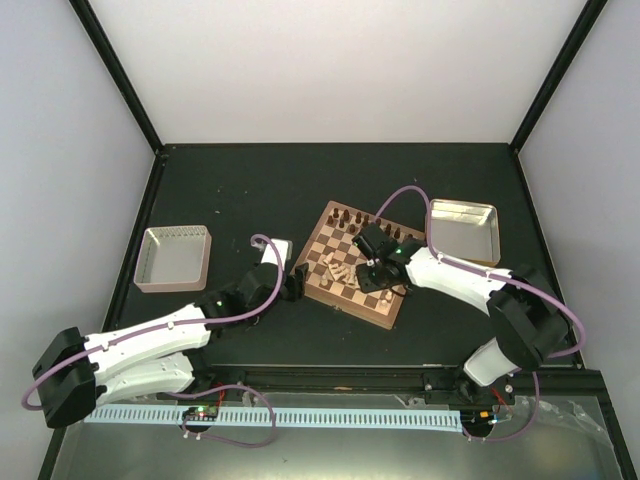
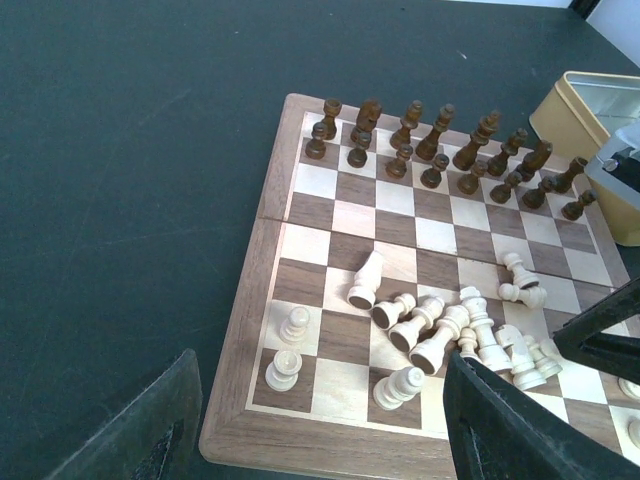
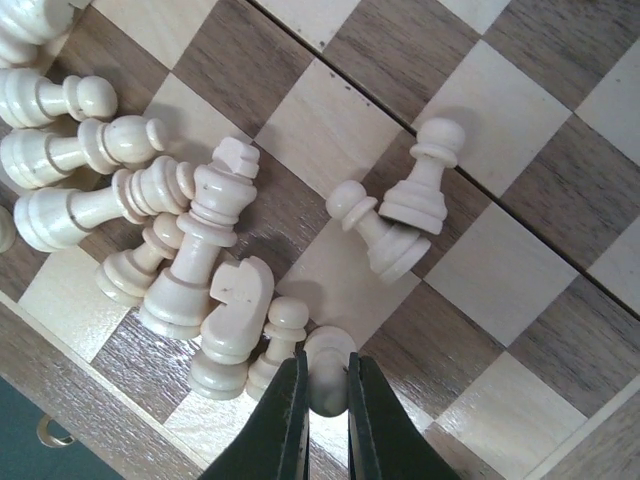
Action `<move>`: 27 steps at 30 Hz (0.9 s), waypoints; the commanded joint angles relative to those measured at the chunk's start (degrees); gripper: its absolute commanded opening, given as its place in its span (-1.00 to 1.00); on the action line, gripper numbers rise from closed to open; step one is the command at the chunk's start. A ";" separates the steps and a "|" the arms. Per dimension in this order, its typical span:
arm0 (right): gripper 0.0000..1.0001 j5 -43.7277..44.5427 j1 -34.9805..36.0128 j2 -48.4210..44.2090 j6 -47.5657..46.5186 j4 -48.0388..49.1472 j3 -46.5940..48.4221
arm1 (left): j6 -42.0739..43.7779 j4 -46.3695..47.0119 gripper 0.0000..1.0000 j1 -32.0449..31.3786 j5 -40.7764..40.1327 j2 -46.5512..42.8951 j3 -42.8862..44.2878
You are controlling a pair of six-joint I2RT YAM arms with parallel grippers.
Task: Set up the chess pieces on the board
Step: Place the chess piece on the chessboard.
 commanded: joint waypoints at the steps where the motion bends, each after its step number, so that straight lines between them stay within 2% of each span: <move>1: -0.90 3.06 0.36 -1.52 1.43 -3.03 -0.46 | -0.55 -0.27 0.36 0.38 -1.08 0.41 2.32; 6: -0.89 4.16 0.35 -3.19 2.27 -7.04 -1.09 | -0.56 -0.13 0.36 0.39 -1.03 0.59 2.41; 13: -0.81 -0.77 0.64 -3.63 1.42 -6.35 -1.92 | -0.55 -0.08 0.36 0.45 -1.07 0.57 2.41; 21: -0.71 -1.67 0.58 -2.42 1.33 -5.67 -0.79 | -0.69 -0.27 0.36 0.42 -1.07 0.48 2.41; 24: -0.65 -1.30 0.65 -2.61 1.44 -5.86 -0.74 | -0.68 -0.21 0.36 0.47 -1.03 0.46 2.37; 27: -0.47 0.01 0.58 -3.11 1.76 -6.54 -0.36 | -0.76 -0.28 0.36 0.46 -1.32 0.76 2.53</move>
